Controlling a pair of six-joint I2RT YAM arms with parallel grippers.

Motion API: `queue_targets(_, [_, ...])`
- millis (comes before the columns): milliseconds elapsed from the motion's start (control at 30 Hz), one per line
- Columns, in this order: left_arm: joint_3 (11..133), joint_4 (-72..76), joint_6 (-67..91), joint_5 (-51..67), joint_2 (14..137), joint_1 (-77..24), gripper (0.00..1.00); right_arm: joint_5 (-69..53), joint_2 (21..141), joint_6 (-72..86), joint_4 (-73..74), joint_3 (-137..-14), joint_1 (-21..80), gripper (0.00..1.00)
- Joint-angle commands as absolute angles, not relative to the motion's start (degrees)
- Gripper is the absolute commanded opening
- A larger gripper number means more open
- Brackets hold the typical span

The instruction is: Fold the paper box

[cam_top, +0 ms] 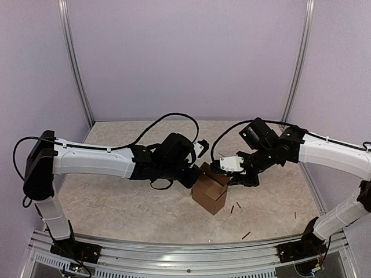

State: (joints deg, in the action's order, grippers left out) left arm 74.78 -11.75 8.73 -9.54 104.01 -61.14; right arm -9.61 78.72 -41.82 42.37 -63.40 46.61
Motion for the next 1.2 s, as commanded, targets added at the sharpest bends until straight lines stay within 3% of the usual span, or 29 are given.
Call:
queue_targets(0, [73.26,-12.95,7.82,-9.76,102.36,-60.9,0.0,-8.91,79.85,-40.85,43.55,-65.34,47.16,0.28])
queue_targets(1167, [67.96,-7.16,7.92,-10.77,99.6,-61.83,0.0,-5.54,81.71,-41.57,44.19,-66.4,49.13,0.27])
